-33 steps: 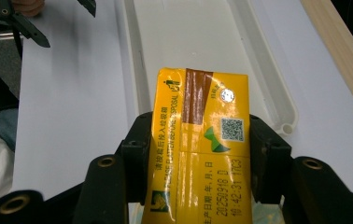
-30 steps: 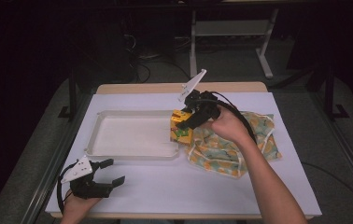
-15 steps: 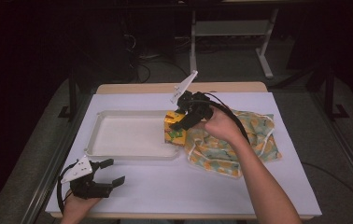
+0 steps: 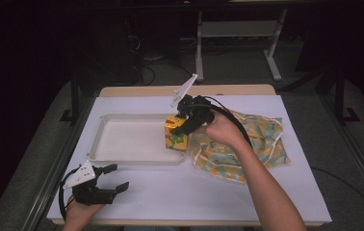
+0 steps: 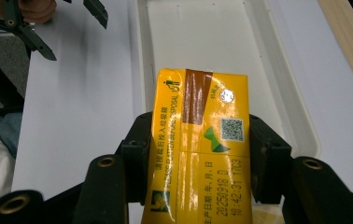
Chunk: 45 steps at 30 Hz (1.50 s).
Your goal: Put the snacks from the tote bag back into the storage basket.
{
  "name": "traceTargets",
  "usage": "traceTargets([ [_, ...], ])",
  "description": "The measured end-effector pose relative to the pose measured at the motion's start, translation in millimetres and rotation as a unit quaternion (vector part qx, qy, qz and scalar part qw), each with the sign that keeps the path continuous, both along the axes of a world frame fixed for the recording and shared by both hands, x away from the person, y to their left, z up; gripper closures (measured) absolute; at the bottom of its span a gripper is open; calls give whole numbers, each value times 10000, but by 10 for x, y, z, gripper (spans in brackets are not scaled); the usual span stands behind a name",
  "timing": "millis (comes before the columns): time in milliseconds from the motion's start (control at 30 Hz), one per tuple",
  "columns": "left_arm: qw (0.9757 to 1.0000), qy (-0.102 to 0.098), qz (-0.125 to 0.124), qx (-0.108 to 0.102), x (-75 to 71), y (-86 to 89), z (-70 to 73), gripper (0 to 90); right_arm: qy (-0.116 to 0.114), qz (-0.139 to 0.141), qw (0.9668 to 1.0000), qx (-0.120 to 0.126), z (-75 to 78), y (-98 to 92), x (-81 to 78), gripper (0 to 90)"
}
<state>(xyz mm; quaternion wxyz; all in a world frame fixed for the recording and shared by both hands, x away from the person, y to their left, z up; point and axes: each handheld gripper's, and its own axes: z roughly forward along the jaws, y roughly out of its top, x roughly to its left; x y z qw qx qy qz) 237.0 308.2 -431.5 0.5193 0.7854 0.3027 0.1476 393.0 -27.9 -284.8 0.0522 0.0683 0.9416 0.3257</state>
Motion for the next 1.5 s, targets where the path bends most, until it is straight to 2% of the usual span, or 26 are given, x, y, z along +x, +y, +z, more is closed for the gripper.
traceTargets([
  [467, 10000, -6, 11, -30, 1, 4, -2, 182, 69, 82, 9999, 22, -52, 145, 21, 501],
  [1500, 10000, -25, 10, -52, 2, 10, -1, 183, 44, 231, 9997, -36, -140, 382, 78, 501],
])
